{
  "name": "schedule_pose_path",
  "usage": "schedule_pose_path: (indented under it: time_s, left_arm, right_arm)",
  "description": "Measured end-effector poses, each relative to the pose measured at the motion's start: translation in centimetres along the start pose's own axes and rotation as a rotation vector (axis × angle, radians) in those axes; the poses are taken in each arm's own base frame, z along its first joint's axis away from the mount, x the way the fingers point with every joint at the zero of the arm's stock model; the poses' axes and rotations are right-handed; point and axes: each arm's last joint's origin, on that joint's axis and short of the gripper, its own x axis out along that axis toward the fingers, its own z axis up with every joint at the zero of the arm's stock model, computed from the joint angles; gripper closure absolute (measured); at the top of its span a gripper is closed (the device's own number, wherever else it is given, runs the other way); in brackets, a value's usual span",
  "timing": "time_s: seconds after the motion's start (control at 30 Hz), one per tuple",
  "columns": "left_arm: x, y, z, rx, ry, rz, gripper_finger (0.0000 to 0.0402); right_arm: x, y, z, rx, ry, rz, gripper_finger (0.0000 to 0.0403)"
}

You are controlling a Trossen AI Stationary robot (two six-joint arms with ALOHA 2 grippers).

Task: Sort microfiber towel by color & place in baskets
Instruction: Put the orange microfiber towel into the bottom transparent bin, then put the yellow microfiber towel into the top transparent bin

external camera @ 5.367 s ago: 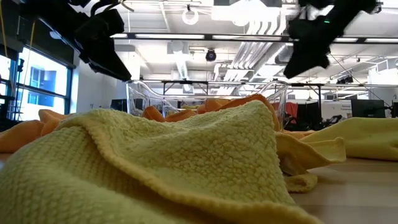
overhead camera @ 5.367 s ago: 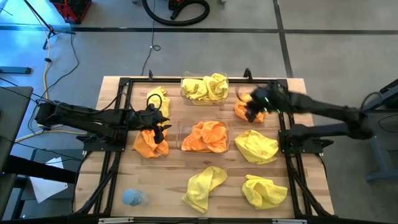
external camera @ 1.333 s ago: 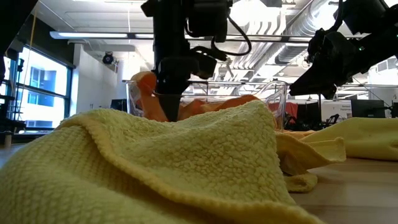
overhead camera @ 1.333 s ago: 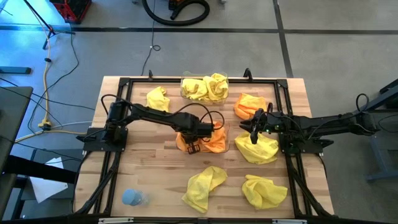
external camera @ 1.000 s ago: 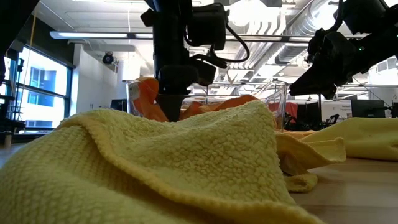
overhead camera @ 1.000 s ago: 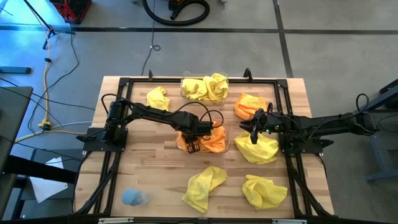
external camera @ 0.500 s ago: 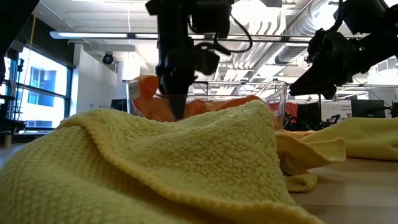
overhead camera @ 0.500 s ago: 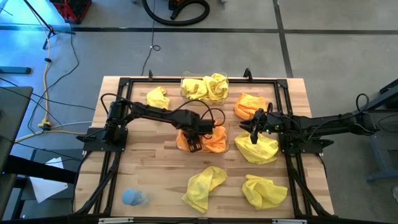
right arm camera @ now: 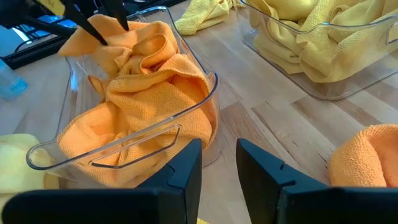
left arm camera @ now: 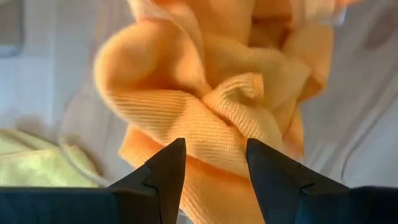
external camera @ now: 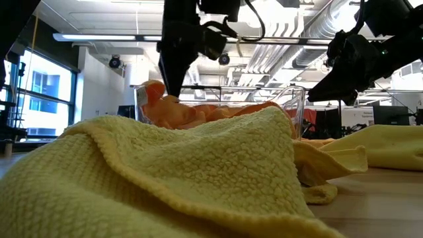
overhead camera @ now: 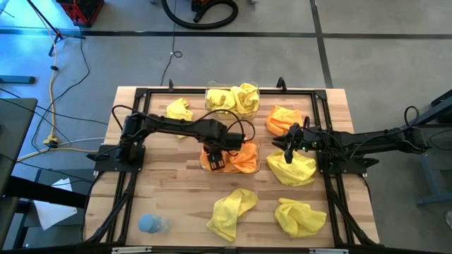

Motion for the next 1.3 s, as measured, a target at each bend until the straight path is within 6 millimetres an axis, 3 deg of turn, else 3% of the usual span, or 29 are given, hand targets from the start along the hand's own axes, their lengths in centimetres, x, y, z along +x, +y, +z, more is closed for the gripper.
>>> schedule_pose_path:
  time_s: [0.33, 0.77, 1.1, 1.3]
  left_arm:
    - [4.4, -0.1, -0.4, 0.037, 0.000, -0.015, 0.0243]
    - [6.5, 0.2, -0.3, 0.020, -0.043, -0.035, 0.0243]
    - [2.6, 0.3, 0.3, 0.017, -0.144, -0.002, 0.0243]
    - [-0.6, 0.5, -0.5, 0.064, -0.213, 0.071, 0.0243]
  right_arm:
    - [0.0, 0.0, 0.0, -0.002, 0.000, 0.000, 0.0309]
    - [0.0, 0.0, 0.0, 0.012, 0.000, 0.000, 0.0309]
    - [0.0, 0.0, -0.2, 0.006, 0.015, -0.005, 0.0309]
    - [0.0, -0.1, -0.2, 0.006, 0.023, -0.009, 0.0309]
